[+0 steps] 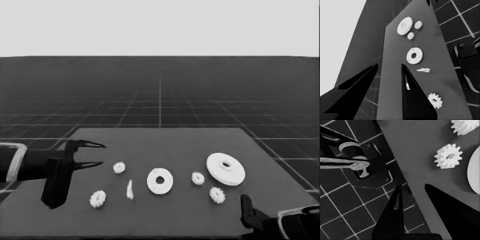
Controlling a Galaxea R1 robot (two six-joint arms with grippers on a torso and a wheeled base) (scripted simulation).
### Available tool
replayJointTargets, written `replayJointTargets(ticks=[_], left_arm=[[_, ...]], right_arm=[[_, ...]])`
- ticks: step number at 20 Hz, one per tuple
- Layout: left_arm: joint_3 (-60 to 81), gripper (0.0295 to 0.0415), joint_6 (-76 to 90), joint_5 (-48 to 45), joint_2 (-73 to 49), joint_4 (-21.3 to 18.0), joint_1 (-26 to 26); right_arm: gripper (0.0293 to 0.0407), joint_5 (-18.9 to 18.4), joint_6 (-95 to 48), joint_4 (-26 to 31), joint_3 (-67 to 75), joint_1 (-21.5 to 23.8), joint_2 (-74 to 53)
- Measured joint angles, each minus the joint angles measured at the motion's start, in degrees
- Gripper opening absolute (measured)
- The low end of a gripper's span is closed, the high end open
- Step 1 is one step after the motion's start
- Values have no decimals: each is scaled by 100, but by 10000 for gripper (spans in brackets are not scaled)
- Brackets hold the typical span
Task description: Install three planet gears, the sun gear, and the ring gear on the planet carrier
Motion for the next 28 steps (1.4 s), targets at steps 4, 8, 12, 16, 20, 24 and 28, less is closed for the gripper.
replayJointTargets(ticks=[4,8,12,16,20,24,28], left_arm=[[85,347,-3,62,-6,-88,112],[-1599,394,-8463,5275,2172,703,2066],[-2849,385,-9070,4777,2442,-447,2182],[-3468,385,-8928,4346,2657,281,3137],[-3835,385,-8812,4115,2810,592,3531],[-3883,385,-8797,4085,2829,625,3570],[-3888,313,-8796,4082,2831,630,3572]], right_arm=[[368,25,-4,89,45,-86,15],[384,2,0,13,-9,-38,1],[385,-1,0,4,-15,-33,0],[385,-1,0,3,-16,-32,0],[385,-1,0,3,-16,-32,0],[385,-1,0,3,-16,-32,0],[385,-1,0,3,-16,-32,0]])
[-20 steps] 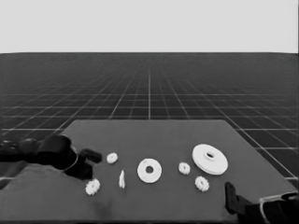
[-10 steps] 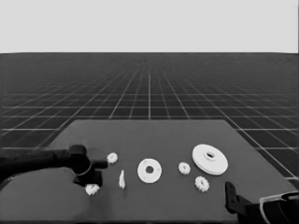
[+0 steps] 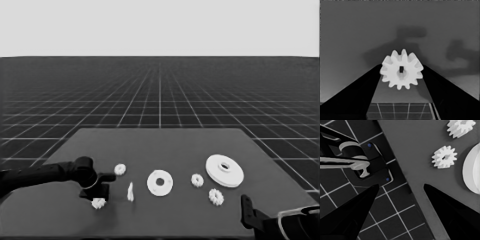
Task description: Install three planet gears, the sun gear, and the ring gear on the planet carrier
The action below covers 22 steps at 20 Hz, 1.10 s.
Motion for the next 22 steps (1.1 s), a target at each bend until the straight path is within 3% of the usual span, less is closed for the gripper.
replayJointTargets(ticks=[6,7,9,16,17,19,22], left_arm=[[0,313,0,0,0,0,0],[439,313,-149,292,-185,-433,-456],[727,312,-251,522,-309,-944,-1055],[799,312,-275,623,-341,-1239,-1367],[581,312,-1737,973,781,-1194,-1433],[-469,312,-2359,1097,2933,-1277,-1488],[-1386,312,-2154,1044,3753,-1310,-1500]], right_arm=[[385,0,0,0,0,0,0],[385,0,0,0,0,0,0],[385,0,0,0,0,0,0],[385,0,0,0,0,0,0],[385,0,0,0,0,0,0],[385,0,0,0,0,0,0],[385,0,0,0,0,0,0]])
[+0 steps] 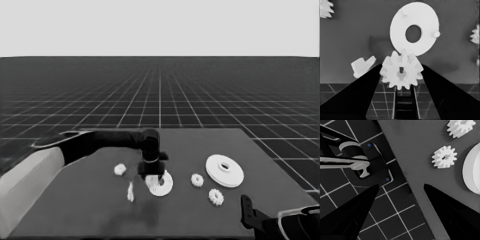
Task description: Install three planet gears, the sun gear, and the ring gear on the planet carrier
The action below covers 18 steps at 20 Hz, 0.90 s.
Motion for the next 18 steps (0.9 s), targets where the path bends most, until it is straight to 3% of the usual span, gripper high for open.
replayJointTargets(ticks=[4,6,8,14,16,18], left_arm=[[-245,312,81,-17,166,-6,1],[-567,312,319,-95,234,647,657],[-740,312,436,-157,270,857,881],[-832,312,498,-195,291,961,978],[-835,372,499,-197,292,964,981],[-836,383,499,-197,292,965,981]], right_arm=[[385,0,0,0,0,0,0],[385,0,0,0,0,0,0],[385,0,0,0,0,0,0],[385,0,0,0,0,0,0],[385,0,0,0,0,0,0],[385,0,0,0,0,0,0]])
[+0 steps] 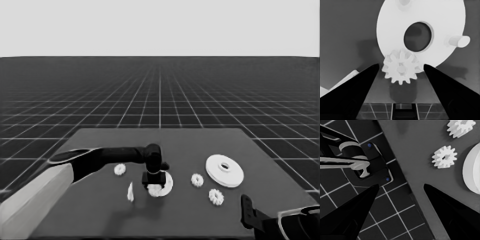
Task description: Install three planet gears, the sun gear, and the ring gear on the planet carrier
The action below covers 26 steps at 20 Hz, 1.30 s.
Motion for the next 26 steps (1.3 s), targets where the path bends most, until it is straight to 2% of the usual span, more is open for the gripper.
replayJointTargets(ticks=[6,7,9,12,16,18,19,22,26], left_arm=[[0,385,0,0,0,1,0],[303,385,-211,121,-69,-364,-340],[502,385,-361,174,-99,-753,-767],[550,385,-401,178,-104,-926,-940],[556,385,-406,177,-105,-966,-975],[210,385,1636,-191,-1664,-1219,-1172],[-259,385,2268,-262,-1947,-1291,-1201],[-1018,385,3063,-334,-2039,-1382,-1215],[-1220,385,3255,-350,-2016,-1404,-1213]], right_arm=[[385,0,0,0,0,0,0],[385,0,0,0,0,0,0],[385,0,0,0,0,0,0],[385,0,0,0,0,0,0],[385,0,0,0,0,0,0],[385,0,0,0,0,0,0],[385,0,0,0,0,0,0],[385,0,0,0,0,0,0],[385,0,0,0,0,0,0]])
